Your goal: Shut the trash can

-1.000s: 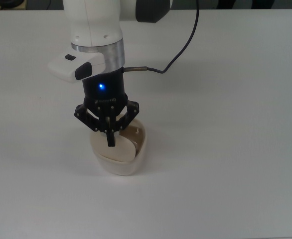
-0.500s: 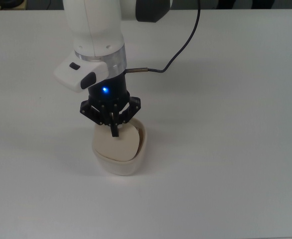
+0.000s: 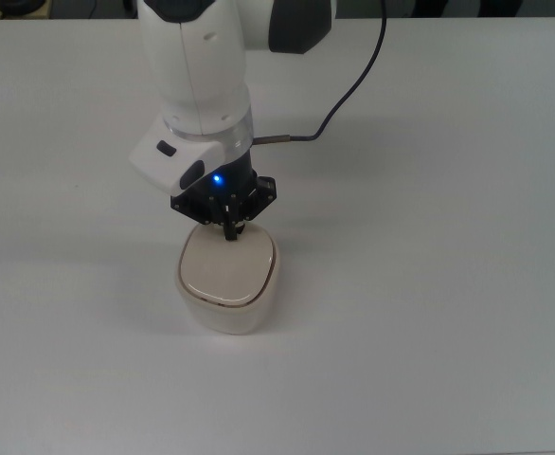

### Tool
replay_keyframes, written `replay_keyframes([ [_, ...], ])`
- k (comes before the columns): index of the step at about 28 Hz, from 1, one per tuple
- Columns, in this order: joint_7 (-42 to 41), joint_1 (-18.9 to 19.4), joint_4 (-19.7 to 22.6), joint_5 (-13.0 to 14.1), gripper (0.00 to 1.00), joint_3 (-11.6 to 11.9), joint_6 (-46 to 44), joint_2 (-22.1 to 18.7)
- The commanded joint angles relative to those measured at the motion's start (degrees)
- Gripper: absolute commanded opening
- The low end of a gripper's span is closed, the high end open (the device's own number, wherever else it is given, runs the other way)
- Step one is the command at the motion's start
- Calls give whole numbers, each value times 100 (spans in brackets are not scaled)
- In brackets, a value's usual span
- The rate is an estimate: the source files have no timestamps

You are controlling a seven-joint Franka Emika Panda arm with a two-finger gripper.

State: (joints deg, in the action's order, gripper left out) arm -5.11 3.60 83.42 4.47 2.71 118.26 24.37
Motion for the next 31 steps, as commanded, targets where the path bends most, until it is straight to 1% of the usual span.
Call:
replay_keyframes([
  [1,-34,35,148,-96,0,2,-66,-38],
  [10,-34,44,184,-184,0,2,-66,59],
  [17,-61,44,210,-193,0,2,-66,103],
  [23,-25,149,210,-333,0,2,-66,243],
  [28,-17,141,202,-324,0,2,-66,253],
  [31,-25,97,149,-254,0,2,-66,191],
])
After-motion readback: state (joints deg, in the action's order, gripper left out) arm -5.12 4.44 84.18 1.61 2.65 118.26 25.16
